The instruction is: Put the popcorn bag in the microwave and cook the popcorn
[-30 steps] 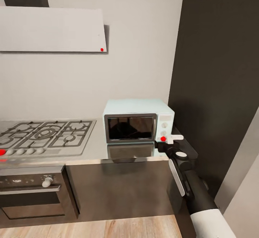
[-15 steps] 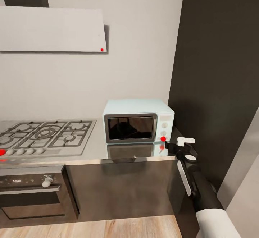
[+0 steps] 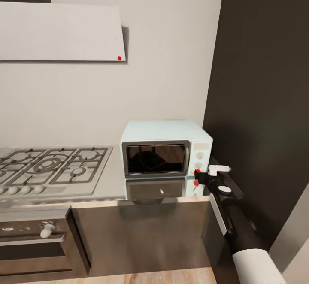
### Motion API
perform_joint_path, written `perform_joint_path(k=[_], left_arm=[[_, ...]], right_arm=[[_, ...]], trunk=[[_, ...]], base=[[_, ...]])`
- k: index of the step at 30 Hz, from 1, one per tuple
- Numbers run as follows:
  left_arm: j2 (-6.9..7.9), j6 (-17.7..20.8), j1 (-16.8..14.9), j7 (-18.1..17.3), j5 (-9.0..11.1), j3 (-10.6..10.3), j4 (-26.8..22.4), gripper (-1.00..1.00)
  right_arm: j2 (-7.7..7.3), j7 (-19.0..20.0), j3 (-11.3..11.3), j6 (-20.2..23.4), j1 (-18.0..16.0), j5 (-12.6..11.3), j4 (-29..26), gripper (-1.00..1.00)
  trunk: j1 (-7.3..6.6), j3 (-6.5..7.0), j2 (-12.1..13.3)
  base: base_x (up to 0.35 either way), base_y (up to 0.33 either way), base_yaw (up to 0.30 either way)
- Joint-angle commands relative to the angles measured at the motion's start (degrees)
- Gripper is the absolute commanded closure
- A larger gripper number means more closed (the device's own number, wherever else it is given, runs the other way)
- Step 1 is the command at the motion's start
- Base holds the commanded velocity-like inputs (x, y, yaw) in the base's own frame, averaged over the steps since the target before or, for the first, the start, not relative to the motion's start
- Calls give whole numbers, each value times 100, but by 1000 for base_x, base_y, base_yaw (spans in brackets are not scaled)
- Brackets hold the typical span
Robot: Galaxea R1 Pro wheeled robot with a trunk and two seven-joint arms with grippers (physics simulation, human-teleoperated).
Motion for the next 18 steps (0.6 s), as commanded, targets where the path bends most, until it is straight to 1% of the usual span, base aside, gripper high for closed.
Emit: perform_joint_path(k=[1, 3, 6, 10, 11, 16, 18], left_arm=[[2, -20, -4, 8, 51, -49, 3, -100], [0, -20, -4, 8, 52, -49, 4, -100], [-1, -20, -4, 8, 51, -49, 2, -100], [-1, -20, -4, 8, 43, -55, 1, -100], [-1, -20, -4, 8, 42, -56, 0, -100], [-1, -20, -4, 8, 42, -57, 0, -100], [-1, -20, -4, 8, 42, -58, 0, -100]], right_arm=[[3, -4, 2, 25, -4, 24, 106, -100], [1, -2, 15, 13, -4, 38, 370, -100], [-15, 38, 13, 9, -4, 81, 471, -100], [-141, 115, -12, -59, -4, 383, 748, -100], [-160, 145, -17, -68, -4, 419, 781, -100], [-178, 286, -28, -71, -4, 433, 812, -100], [-187, 449, -42, -69, -4, 434, 811, -100]], trunk=[[2, -7, -4], [2, -7, -4], [2, -7, -4], [2, -7, -4], [2, -7, -4], [2, -7, -4], [2, -7, -4]], base=[[217, 0, 0], [205, 0, 0], [119, 0, 0], [21, 0, 0], [4, 0, 0], [1, 0, 0], [0, 0, 0]])
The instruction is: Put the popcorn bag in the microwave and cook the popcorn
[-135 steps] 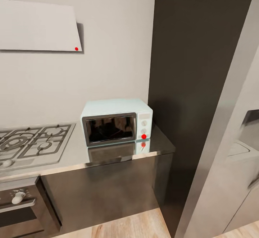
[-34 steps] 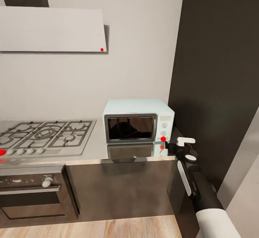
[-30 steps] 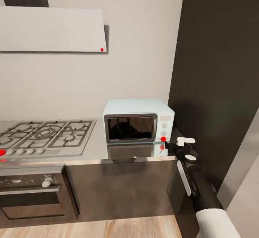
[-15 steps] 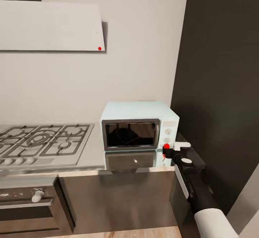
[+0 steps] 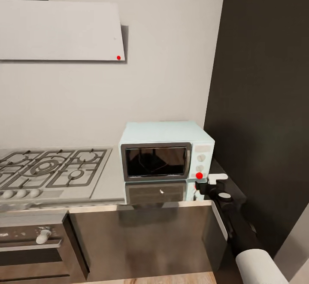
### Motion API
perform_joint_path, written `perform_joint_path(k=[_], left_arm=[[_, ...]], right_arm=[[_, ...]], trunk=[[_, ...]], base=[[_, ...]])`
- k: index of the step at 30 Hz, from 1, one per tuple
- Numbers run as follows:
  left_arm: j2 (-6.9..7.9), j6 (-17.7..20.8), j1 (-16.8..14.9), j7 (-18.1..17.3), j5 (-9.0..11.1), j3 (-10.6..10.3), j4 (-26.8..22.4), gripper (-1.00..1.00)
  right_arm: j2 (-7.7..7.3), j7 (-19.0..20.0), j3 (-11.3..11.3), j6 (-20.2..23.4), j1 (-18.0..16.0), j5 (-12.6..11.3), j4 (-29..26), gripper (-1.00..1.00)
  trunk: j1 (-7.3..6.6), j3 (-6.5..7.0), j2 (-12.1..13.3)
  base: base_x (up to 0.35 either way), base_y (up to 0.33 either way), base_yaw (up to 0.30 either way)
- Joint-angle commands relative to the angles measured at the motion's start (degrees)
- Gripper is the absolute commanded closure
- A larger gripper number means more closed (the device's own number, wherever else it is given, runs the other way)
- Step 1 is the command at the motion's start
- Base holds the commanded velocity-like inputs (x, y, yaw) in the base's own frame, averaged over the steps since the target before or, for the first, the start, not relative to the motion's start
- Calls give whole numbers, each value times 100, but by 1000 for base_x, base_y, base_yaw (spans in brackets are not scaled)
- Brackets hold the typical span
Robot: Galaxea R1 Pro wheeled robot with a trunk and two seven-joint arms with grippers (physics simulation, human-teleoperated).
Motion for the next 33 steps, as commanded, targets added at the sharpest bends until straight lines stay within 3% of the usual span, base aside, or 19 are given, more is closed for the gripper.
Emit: perform_joint_path(k=[1, 24, 25, 33], left_arm=[[-3, -20, -4, 8, 50, -49, 5, -100], [-1, -20, -4, 8, 50, -49, 5, -100], [-1, -20, -4, 8, 50, -49, 5, -100], [-1, -20, -4, 8, 50, -49, 6, -100]], right_arm=[[-23, 96, -17, 35, -3, 62, -10, -100], [-65, 176, -50, 27, -5, 20, -13, -100], [-64, 170, -50, 27, -6, 21, -13, 100], [-57, 142, -42, 25, -3, 31, -76, 100]], trunk=[[0, -7, -4], [0, -7, -4], [0, -7, -4], [0, -7, -4]], base=[[0, 0, 0], [0, 0, 0], [0, 0, 0], [0, 0, 0]])
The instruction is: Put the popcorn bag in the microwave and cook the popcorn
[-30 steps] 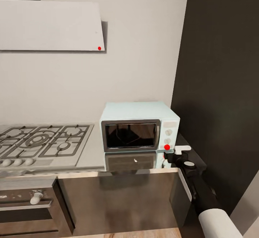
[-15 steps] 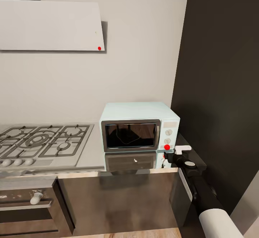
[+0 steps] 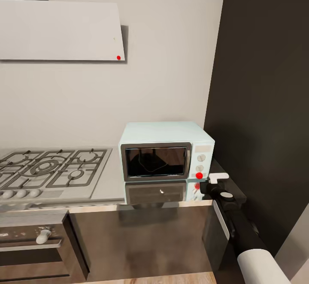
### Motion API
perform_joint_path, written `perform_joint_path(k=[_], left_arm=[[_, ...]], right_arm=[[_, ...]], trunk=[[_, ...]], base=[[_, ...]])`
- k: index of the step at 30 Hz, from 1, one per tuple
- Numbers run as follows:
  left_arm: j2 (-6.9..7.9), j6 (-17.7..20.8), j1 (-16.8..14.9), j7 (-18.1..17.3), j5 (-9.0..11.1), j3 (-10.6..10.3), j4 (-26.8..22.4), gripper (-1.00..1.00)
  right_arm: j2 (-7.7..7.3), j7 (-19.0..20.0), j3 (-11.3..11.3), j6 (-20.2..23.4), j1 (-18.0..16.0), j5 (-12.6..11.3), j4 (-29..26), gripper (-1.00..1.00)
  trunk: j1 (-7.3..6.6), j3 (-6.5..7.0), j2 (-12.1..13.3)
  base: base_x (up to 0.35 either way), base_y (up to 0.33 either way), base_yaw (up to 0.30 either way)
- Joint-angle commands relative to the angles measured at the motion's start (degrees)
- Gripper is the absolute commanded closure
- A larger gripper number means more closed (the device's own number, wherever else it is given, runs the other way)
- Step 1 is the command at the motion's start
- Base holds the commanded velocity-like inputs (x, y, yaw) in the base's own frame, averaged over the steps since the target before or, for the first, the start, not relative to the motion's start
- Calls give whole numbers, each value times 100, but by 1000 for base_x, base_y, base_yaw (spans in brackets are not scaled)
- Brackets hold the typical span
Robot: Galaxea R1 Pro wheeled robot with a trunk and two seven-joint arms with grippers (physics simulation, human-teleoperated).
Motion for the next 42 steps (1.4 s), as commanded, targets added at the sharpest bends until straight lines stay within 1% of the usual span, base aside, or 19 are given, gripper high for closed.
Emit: perform_joint_path(k=[1, 17, 18, 22, 25, 31, 42], left_arm=[[-1, -21, -4, 8, 51, -49, 5, -100], [-10, -19, -6, 8, 42, -49, 5, -100], [-10, -19, -5, 8, 42, -49, 5, -100], [-16, -24, -4, 8, 34, -49, 5, -100], [-23, -27, -4, 8, 33, -49, 5, -100], [-12, -28, -4, 8, 41, -49, 5, -100], [-4, -28, -5, 8, 47, -44, 5, -100]], right_arm=[[5, 4, 0, 33, -3, 55, -15, 100], [40, 64, 0, 24, -3, 24, -23, 100], [41, 65, 0, 10, -3, 23, -23, 100], [45, 156, 0, -271, -5, 16, -20, 100], [44, 174, 0, -332, -4, 20, -11, 100], [53, 179, 0, -349, -3, 14, 45, 100], [62, 179, 0, -352, -5, 7, 56, 100]], trunk=[[0, -7, -4], [0, -7, -4], [0, -7, -4], [0, -7, -4], [0, -7, -4], [0, -7, -4], [0, -7, -4]], base=[[0, 0, 0], [0, 0, 0], [0, 0, 0], [0, 0, 0], [0, 0, 0], [22, 0, 0], [103, 0, 0]])
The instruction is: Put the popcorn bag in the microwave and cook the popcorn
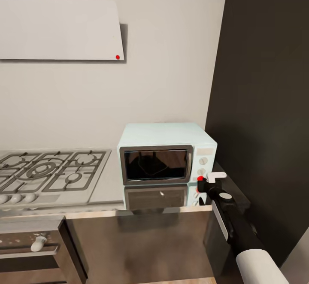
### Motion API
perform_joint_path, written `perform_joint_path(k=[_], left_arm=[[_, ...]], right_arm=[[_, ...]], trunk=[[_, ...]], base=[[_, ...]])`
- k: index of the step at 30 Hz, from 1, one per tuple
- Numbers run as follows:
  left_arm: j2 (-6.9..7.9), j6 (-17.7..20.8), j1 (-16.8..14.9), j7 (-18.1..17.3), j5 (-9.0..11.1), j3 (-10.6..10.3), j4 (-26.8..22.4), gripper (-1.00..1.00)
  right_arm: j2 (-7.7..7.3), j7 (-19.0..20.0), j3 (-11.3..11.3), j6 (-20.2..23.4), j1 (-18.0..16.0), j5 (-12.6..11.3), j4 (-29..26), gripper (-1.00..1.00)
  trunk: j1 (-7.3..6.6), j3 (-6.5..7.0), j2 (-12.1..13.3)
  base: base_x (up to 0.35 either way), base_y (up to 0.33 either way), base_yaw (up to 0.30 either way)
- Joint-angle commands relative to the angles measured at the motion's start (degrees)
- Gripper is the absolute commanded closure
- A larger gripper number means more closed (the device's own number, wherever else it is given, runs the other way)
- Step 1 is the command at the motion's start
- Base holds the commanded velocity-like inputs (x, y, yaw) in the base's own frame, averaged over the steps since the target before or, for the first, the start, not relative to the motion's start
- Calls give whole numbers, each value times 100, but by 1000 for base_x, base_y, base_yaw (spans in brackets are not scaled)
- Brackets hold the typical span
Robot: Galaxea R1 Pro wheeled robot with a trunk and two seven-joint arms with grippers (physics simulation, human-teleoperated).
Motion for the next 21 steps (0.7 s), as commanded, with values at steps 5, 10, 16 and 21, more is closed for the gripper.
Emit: perform_joint_path(k=[5, 10, 16, 21], left_arm=[[1, -20, -4, 8, 54, -47, 5, -100], [1, -20, -4, 8, 54, -47, 5, -100], [1, -20, -4, 8, 54, -46, 5, -100], [1, -20, -4, 8, 54, -45, 5, -100]], right_arm=[[12, 5, -9, 27, -3, 33, 11, 100], [7, 5, -9, 20, -2, 52, 243, 100], [-10, 5, -9, -131, -2, 38, 303, 100], [-21, 5, -9, -135, -2, 38, 306, 100]], trunk=[[1, -7, -4], [1, -7, -4], [1, -7, -4], [1, -7, -4]], base=[[106, 0, 0], [99, 0, 0], [64, 0, 0], [3, 0, 0]])
